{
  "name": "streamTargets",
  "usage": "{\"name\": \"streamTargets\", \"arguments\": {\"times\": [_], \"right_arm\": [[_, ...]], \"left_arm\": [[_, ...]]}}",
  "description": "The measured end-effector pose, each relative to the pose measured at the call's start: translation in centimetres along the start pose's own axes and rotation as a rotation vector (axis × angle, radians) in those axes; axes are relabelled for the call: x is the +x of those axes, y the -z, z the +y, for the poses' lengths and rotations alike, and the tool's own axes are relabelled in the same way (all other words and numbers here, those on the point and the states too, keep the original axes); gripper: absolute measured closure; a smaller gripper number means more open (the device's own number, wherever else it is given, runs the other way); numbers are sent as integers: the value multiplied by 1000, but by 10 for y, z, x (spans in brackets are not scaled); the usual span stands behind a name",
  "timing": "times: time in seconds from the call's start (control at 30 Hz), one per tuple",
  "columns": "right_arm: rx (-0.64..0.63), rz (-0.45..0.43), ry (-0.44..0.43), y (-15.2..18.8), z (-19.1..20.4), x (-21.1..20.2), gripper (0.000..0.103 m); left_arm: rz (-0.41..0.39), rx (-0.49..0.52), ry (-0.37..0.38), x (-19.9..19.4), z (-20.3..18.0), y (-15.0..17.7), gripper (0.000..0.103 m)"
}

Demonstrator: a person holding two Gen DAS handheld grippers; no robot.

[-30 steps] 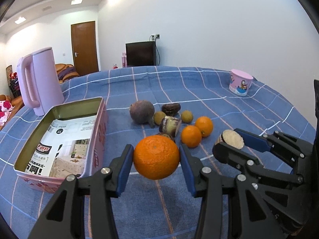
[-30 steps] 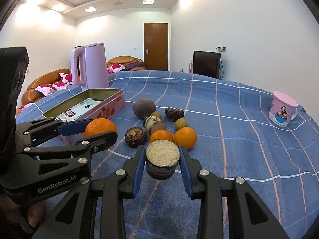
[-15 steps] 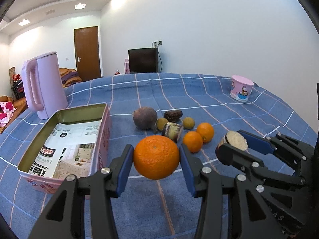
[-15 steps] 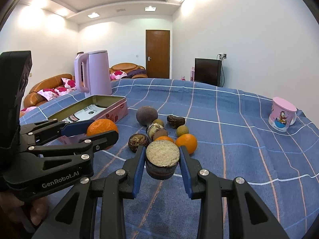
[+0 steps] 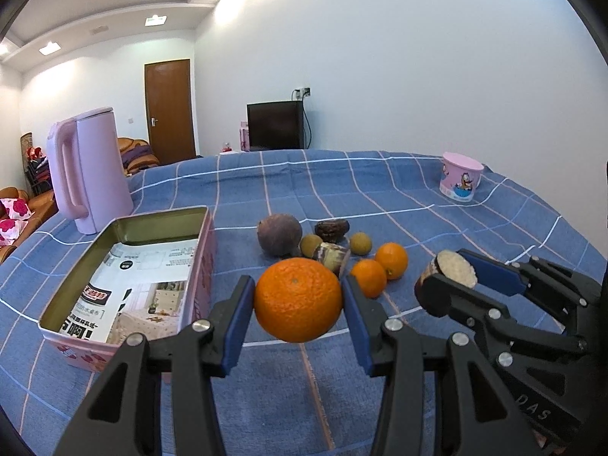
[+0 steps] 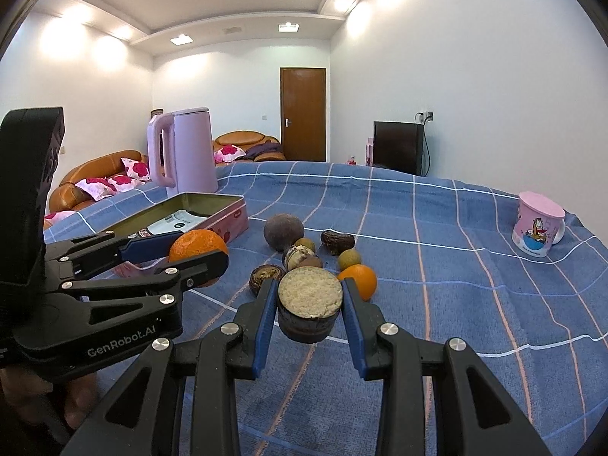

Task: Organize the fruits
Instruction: 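Carry the orange in the left gripper over the pink tin while the right carries the cake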

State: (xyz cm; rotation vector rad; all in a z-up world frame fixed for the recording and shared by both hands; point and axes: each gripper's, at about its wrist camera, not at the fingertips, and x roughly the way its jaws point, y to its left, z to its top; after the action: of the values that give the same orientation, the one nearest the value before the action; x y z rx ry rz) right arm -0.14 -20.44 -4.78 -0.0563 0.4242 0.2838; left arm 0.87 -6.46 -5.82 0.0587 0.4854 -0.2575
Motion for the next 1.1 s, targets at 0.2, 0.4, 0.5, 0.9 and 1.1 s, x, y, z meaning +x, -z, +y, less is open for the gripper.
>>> {"name": "streamTargets", "arguments": {"times": [0.2, 0.4, 0.5, 0.9, 1.1], "right_arm": [[0, -23, -5, 0, 0, -4, 67], [1, -50, -12, 1, 0, -9, 67], [-1, -63, -16, 1, 0, -11, 67], [32, -81, -41, -1, -6, -14, 67], [39, -63, -51, -10, -5, -9, 67]], "left_arm": [[-27, 9, -14, -5, -1, 0, 54], [-49, 13, -27, -8, -1, 0, 54], [-62, 12, -37, -9, 0, -1, 54], [-101, 6, -83, -18, 7, -8, 54], [-90, -7, -114, -17, 17, -12, 54]]}}
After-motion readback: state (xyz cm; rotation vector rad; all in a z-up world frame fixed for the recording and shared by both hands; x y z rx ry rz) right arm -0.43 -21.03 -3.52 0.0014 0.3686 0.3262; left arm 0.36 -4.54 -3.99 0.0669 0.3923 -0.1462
